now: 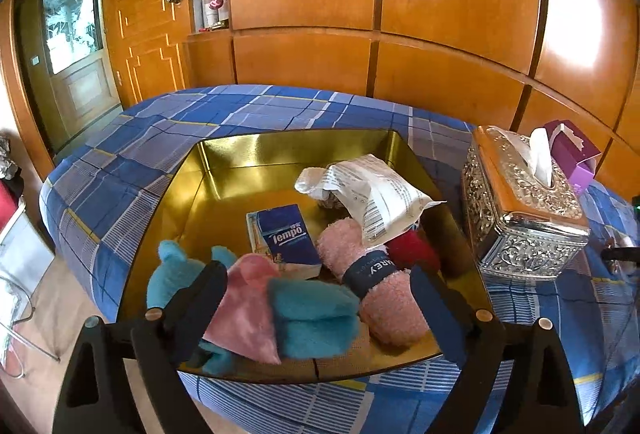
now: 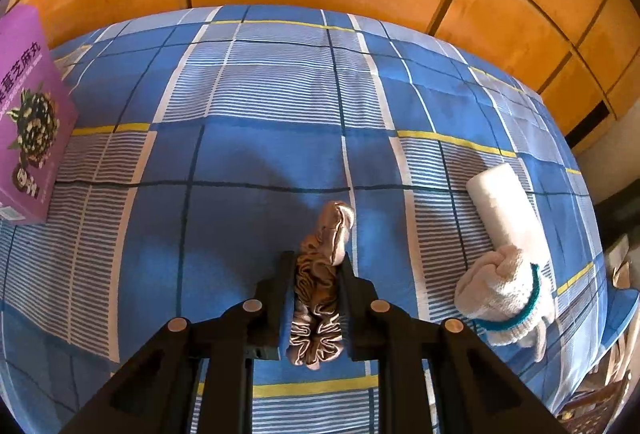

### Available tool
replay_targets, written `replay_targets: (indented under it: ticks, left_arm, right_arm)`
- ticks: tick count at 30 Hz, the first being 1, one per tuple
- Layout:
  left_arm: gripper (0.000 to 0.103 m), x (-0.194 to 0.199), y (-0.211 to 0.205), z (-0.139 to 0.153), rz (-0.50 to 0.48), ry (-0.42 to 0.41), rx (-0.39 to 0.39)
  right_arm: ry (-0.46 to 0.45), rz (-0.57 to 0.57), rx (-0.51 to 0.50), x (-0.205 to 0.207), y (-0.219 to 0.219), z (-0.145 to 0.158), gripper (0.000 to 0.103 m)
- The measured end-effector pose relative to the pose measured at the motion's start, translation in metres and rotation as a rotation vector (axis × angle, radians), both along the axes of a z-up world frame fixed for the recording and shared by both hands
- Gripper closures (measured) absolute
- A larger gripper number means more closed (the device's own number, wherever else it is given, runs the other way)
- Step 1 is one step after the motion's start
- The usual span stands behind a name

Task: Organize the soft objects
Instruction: 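Lower the plush toy into the tray and open the left tool while the right tool holds the scrunchie, then lift the brown scrunchie with the right tool and carry it over the gold tray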

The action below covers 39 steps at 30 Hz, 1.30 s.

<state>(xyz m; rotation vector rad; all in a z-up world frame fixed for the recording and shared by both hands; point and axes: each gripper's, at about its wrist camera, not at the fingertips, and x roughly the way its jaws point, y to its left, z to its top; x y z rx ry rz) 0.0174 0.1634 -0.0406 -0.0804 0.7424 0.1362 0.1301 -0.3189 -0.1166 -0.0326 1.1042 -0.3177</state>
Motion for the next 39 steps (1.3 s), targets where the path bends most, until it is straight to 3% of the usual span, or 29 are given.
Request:
replay_targets:
  ticks: [6,15,28,39]
  left_arm:
    - [0.010,0.000,-0.001,-0.001,-0.024,0.009,-0.012]
    - [0.010,0.002,-0.007,-0.004,-0.070,0.030,-0.032]
    - [0.010,0.002,-0.002,-0.001,-0.068,0.018,-0.045]
    - [0.010,0.003,-0.002,0.000,-0.079,0.015,-0.060]
  right_arm:
    - [0.005,-0.029,0.003,0.002,-0.001,0.001,0.085]
    - [0.093,-0.072,0.089,0.033,-0.009,0.010,0.087]
    - [-0.011,0.045,0.062,0.105,0.038,0.094,0.087]
    - [-0.176,0.201,0.071,0.151,0.119,0.159,0.087]
